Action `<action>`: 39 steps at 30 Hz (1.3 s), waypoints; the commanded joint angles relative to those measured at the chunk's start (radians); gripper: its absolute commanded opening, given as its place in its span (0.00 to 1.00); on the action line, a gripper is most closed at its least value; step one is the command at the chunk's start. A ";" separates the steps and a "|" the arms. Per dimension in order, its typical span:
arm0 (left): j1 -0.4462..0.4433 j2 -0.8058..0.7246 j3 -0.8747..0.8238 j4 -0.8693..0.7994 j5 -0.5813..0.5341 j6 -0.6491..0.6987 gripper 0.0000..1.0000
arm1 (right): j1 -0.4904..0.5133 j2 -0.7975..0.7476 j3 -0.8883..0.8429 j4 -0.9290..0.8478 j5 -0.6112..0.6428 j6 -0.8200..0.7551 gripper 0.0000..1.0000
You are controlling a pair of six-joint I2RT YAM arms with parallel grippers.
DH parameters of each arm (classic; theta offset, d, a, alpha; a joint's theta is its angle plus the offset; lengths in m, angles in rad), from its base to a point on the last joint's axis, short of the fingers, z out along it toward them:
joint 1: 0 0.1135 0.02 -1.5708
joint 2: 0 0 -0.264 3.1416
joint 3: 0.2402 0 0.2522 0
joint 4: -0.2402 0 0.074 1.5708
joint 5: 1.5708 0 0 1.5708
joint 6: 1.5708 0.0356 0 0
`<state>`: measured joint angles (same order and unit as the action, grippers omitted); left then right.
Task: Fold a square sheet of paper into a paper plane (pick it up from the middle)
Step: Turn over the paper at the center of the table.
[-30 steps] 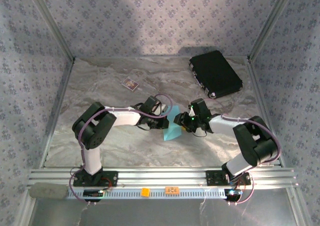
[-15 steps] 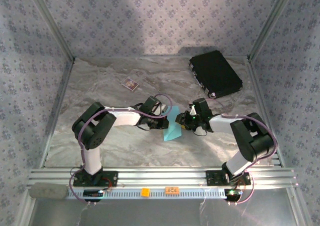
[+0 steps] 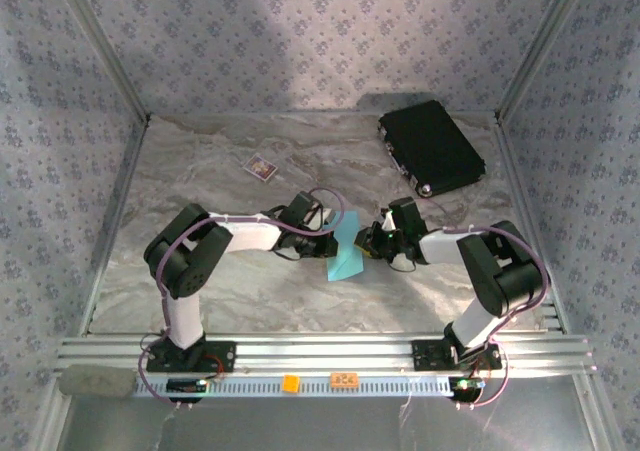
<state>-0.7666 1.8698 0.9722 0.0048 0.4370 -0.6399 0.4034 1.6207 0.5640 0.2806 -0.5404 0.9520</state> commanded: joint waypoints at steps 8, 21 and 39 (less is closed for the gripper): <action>-0.005 -0.074 -0.051 0.001 -0.018 -0.010 0.18 | -0.013 -0.048 -0.016 -0.019 -0.011 -0.036 0.02; 0.000 -0.392 -0.132 -0.036 -0.294 0.033 0.30 | 0.032 -0.314 0.157 -0.568 0.306 -0.302 0.01; 0.052 -0.728 -0.327 -0.067 -0.674 -0.016 0.64 | 0.393 -0.183 0.512 -1.197 1.240 -0.252 0.01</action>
<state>-0.7303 1.1755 0.6598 -0.0338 -0.1730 -0.6460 0.7544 1.3903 1.0325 -0.7761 0.4847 0.6533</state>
